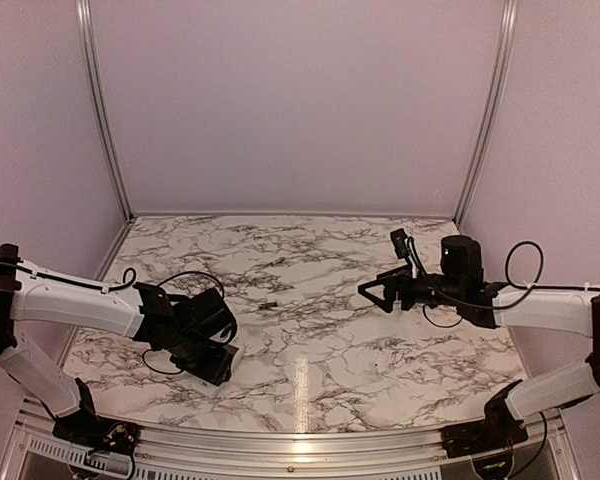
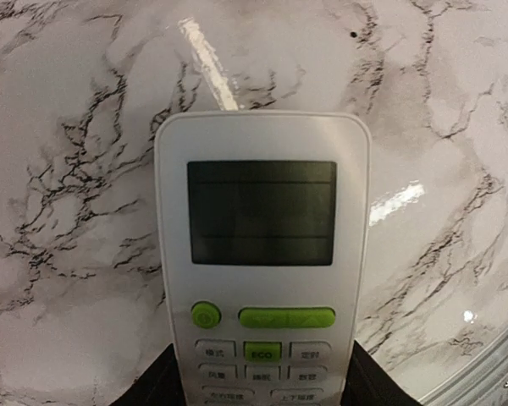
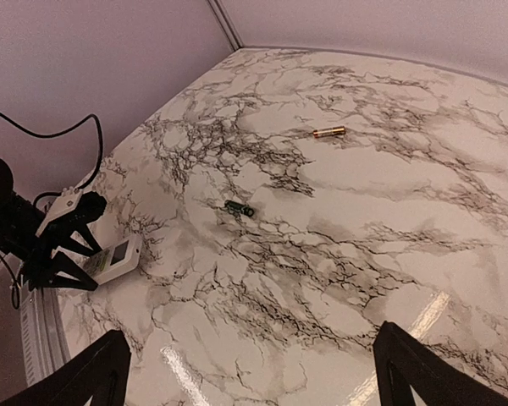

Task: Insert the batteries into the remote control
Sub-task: Pick up the remote control from the center of the board, then pass from the left arm to the right

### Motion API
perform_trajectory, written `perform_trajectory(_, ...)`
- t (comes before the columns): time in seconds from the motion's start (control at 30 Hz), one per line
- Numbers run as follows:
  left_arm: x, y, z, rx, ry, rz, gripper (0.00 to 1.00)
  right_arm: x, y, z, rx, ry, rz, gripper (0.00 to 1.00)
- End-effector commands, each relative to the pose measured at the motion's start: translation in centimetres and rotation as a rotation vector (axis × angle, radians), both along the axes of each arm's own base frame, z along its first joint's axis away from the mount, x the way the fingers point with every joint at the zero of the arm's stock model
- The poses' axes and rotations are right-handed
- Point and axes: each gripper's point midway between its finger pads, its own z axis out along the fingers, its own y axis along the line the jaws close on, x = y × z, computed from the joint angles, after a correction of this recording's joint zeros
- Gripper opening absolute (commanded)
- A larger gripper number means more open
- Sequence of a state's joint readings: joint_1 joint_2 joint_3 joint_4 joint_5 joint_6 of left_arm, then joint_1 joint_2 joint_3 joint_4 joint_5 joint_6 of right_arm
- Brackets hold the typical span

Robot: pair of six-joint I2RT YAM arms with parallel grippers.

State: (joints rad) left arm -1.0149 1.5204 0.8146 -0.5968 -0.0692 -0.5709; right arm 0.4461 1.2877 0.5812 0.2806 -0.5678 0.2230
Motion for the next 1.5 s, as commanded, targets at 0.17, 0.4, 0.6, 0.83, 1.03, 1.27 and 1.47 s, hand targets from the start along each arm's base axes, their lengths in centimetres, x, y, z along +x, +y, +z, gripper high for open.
perform_trajectory(0.17,-3.2,-9.8,8.9,-0.464,0.081,-0.415,0.39,-7.6,3.4,4.7,0.087,-0.23,0.313,0.99)
perform_trajectory(0.4,-7.5,-11.1,13.9,-0.677,0.228,-0.589,0.39,-13.4,6.3,6.9,0.119,-0.353,0.518,0.96)
perform_trajectory(0.6,-10.5,-11.3,16.6,-0.875,0.35,-0.655,0.37,-17.5,8.5,7.0,0.103,-0.361,0.665,0.92)
perform_trajectory(0.83,-12.3,-11.0,19.6,-0.988,0.414,-0.738,0.37,-22.0,11.5,7.1,0.017,-0.405,0.792,0.86)
perform_trajectory(1.03,-13.6,-10.6,20.2,-1.025,0.462,-0.781,0.37,-22.4,12.4,8.6,0.008,-0.472,0.808,0.83)
perform_trajectory(1.27,-14.4,-10.6,20.8,-1.05,0.481,-0.807,0.41,-23.1,13.6,9.6,0.016,-0.503,0.859,0.77)
perform_trajectory(1.47,-14.5,-10.7,20.9,-1.062,0.493,-0.818,0.4,-24.9,14.7,8.9,-0.023,-0.506,0.925,0.6)
